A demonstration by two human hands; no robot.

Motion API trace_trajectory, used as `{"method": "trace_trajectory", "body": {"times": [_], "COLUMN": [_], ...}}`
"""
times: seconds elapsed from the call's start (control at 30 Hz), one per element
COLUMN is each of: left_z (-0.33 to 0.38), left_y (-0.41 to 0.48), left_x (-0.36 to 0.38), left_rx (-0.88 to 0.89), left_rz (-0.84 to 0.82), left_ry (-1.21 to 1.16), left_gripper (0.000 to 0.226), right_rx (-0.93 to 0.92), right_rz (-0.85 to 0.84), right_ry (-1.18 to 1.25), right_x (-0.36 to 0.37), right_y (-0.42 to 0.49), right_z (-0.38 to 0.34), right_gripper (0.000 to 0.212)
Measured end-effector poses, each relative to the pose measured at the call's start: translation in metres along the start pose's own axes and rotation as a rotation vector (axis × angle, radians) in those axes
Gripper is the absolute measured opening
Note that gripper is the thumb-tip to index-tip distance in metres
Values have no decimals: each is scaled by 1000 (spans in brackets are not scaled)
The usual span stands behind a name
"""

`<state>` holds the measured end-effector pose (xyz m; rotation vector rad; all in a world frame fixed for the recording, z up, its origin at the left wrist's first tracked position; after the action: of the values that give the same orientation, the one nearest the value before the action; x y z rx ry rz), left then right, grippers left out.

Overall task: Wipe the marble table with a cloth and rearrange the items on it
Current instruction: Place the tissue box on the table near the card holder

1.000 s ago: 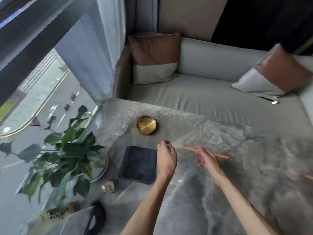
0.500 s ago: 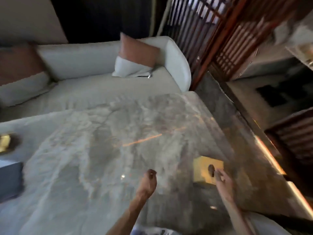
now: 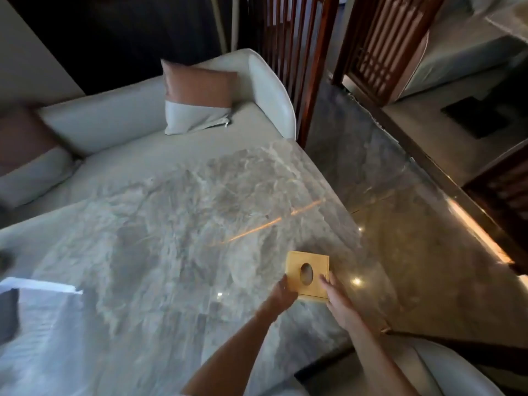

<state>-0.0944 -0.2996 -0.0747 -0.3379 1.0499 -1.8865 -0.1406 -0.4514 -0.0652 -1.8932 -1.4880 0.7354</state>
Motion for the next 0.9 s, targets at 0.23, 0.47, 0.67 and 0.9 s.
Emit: {"method": "trace_trajectory", "body": {"times": [0.23, 0.47, 0.67, 0.9], "left_z": [-49, -160, -283, -392], "left_y": [-53, -166, -259, -284], "left_x": [-83, -229, -341, -435], "left_rx": [70, 68, 67, 24], "left_rz": [228, 599, 686, 327], "left_ry": [-388, -711, -984, -822], "left_gripper": [48, 42, 45, 52], "right_rx": [-187, -163, 4, -99], "right_rz": [-72, -314, -546, -701], "right_ry": [13, 81, -67, -475], "right_x": [96, 291, 437, 554], "right_y": [-30, -79, -140, -140], "right_z": [-6, 31, 69, 122], "right_gripper": [59, 58, 35, 77]}}
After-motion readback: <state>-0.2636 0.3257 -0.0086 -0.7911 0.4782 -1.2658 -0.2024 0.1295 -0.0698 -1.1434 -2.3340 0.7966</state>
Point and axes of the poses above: each hand's wrist, its own y-axis towards the middle knuckle, its own x-axis out of the palm, z = x × y, the point moved 10 cm from there along y, towards the middle knuckle, and after that the axes turned 6 degrees about -x, right-handed, at the moved point
